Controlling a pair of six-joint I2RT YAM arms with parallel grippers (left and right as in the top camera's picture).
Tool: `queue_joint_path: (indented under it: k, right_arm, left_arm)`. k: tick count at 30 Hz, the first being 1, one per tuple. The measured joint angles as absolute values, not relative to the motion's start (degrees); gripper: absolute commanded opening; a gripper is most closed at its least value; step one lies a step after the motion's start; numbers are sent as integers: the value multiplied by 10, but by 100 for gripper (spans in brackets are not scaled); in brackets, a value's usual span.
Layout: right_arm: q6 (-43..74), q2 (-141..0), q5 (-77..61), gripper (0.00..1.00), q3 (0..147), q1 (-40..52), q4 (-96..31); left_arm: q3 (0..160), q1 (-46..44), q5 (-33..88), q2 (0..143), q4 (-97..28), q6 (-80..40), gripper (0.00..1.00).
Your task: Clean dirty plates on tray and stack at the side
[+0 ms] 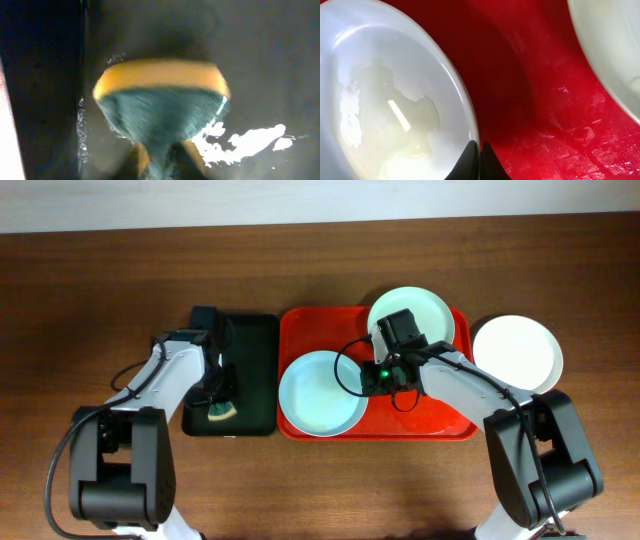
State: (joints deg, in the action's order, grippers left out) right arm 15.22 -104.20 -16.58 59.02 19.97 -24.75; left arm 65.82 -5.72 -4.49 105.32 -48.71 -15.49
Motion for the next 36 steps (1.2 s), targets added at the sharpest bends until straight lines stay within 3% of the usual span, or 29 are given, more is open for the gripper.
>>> queue_joint_path:
  k: [5, 7, 12, 18, 22, 30, 32, 36]
  right_arm:
    - [152, -1042, -166, 4, 590, 200, -248]
    - [152, -1042, -166, 5, 590, 200, -248]
    - [152, -1042, -166, 5, 590, 200, -248]
    - [152, -1042, -164, 20, 590, 200, -248]
    - [153, -1042, -164, 20, 590, 200, -248]
    - [153, -1043, -164, 11, 590, 200, -247]
    - [153, -1044, -164, 4, 590, 200, -244]
    - [152, -1045, -164, 4, 590, 200, -243]
  left_arm:
    - [672, -57, -1, 1053, -502, -155, 60]
    - [698, -57, 12, 1049, -522, -157, 91]
    - [795, -43, 28, 983, -568, -172, 99]
    - [851, 27, -4, 896, -572, -178, 99]
    - [850, 45, -16, 896, -575, -178, 99]
    - [850, 46, -20, 896, -576, -178, 99]
    - [850, 46, -20, 896, -576, -178, 99]
    - [850, 46, -20, 896, -576, -178, 99]
